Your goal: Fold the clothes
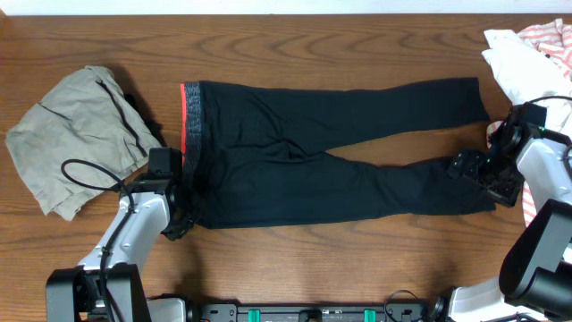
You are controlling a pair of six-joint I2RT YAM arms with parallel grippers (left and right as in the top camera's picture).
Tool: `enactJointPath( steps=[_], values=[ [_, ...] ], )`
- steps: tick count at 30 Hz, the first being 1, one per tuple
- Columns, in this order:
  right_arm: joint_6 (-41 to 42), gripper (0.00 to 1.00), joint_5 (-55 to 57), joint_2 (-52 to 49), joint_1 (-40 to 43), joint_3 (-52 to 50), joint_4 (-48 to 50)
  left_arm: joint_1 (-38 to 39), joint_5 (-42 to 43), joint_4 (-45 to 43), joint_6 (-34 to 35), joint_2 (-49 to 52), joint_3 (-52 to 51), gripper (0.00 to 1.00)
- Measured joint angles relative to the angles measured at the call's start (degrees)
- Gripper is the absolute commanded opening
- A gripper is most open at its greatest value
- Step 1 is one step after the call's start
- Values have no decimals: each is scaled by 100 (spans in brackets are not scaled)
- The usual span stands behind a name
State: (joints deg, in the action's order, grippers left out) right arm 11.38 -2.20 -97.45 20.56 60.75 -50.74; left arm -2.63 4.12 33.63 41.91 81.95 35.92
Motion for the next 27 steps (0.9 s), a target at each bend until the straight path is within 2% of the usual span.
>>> enactJointPath(
  steps=[11, 27],
  values=[
    [197, 99, 595, 0, 44, -872, 911, 0, 0, 0, -57, 0, 0, 12],
    [516, 99, 584, 15, 603, -953, 1145, 0, 0, -28, -122, 0, 0, 12]
  ],
)
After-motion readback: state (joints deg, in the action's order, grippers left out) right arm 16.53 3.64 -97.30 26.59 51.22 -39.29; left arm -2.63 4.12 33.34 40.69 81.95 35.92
